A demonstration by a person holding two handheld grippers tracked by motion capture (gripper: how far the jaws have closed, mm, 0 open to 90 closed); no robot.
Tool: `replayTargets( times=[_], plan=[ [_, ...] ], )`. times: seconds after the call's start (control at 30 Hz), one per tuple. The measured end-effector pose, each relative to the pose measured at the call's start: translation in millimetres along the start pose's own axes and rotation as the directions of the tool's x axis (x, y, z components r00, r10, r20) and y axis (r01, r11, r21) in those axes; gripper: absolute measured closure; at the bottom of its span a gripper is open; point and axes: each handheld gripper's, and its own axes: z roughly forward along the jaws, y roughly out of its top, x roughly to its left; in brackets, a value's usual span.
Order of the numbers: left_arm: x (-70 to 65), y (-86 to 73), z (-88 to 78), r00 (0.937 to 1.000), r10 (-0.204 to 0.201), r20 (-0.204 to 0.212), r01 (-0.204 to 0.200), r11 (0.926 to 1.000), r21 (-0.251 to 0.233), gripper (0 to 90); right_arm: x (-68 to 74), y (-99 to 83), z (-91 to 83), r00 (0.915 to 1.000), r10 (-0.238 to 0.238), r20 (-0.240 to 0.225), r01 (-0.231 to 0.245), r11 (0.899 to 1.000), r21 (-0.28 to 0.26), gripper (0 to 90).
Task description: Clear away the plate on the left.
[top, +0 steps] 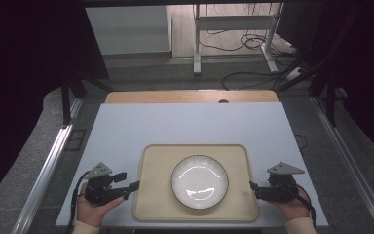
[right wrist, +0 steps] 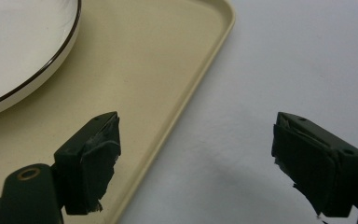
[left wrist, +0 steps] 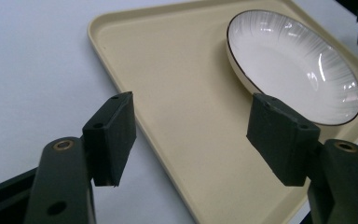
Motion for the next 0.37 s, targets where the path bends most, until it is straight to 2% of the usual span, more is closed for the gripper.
replayTargets(
  times=[0.2,0.37],
  plan=[
    [2.1,3.6,-0.3,0.9986,0.031,-0.043,-0.031,0.9995,-0.002,31.8,-0.7,-0.2,-1.8,0.9999,-0.011,-0.005,0.011,1.000,-0.017,16.1],
    [3.1,2.6,0.7,0.9972,0.038,-0.064,-0.038,0.9992,0.009,30.8,-3.2,2.0,-1.7,0.9999,-0.004,-0.016,0.003,0.999,-0.040,15.3]
  ],
)
